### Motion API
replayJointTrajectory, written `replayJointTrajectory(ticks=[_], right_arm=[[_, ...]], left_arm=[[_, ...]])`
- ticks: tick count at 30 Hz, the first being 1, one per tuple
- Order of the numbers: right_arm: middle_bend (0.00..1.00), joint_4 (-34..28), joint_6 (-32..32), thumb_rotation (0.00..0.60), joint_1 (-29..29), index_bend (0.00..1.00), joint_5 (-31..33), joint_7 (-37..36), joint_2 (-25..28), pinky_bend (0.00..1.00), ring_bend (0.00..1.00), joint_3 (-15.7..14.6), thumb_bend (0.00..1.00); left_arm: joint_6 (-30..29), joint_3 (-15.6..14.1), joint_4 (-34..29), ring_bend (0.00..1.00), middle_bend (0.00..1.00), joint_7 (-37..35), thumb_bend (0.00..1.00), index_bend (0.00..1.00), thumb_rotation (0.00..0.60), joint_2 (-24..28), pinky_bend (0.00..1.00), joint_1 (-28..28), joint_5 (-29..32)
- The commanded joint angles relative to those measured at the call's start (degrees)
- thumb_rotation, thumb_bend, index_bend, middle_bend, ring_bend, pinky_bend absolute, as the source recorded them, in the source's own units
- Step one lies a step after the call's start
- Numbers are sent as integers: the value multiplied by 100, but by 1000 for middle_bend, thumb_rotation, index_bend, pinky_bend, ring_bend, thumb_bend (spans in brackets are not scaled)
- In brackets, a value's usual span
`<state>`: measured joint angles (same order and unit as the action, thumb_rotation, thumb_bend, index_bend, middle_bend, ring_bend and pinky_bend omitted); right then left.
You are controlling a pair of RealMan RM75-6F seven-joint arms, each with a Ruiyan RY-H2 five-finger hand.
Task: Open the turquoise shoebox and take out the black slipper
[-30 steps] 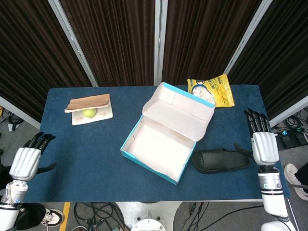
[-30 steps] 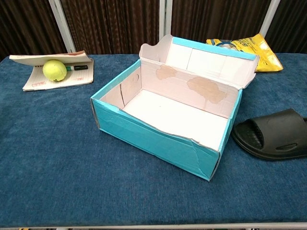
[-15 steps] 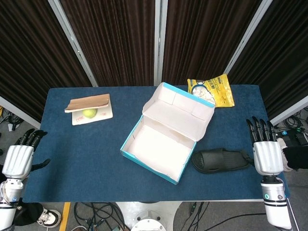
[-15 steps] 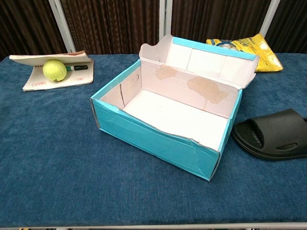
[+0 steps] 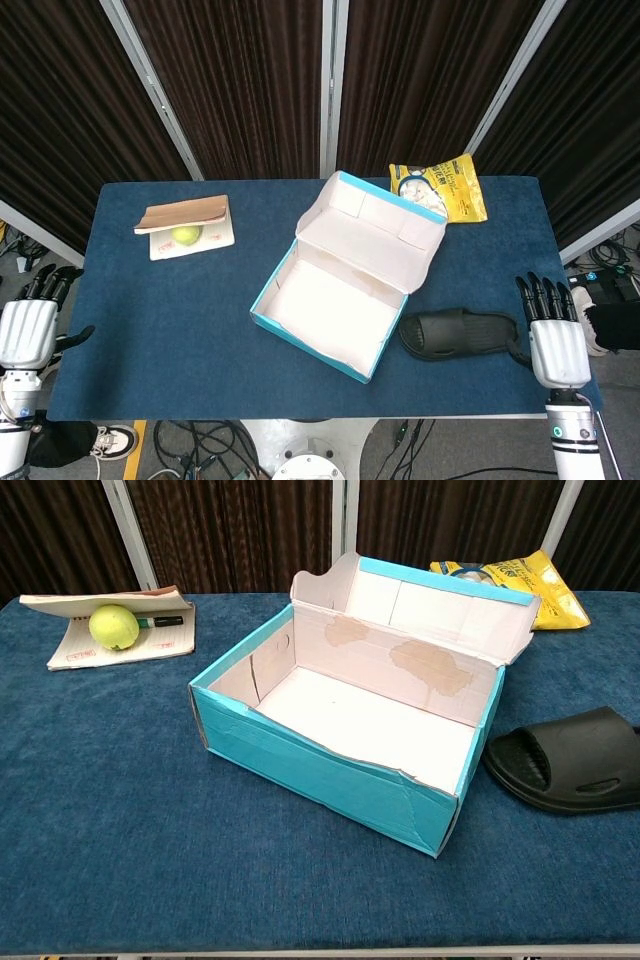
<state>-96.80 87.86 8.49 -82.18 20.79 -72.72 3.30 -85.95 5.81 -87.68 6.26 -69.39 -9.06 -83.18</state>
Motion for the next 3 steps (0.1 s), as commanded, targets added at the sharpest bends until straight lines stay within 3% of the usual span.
replayJointTrajectory(ticks=[1, 3], right_arm=[[14, 35, -19, 600, -48, 0, -33, -16, -30, 0, 0, -54, 89], [14, 57, -40, 600, -73, 0, -25, -32, -49, 0, 0, -67, 89]], left_arm=[[-4, -2, 6, 114, 189, 0, 70, 205, 600, -11, 323, 4, -2], [-1, -10, 13, 114, 189, -4, 70, 206, 600, -25, 323, 10, -1]])
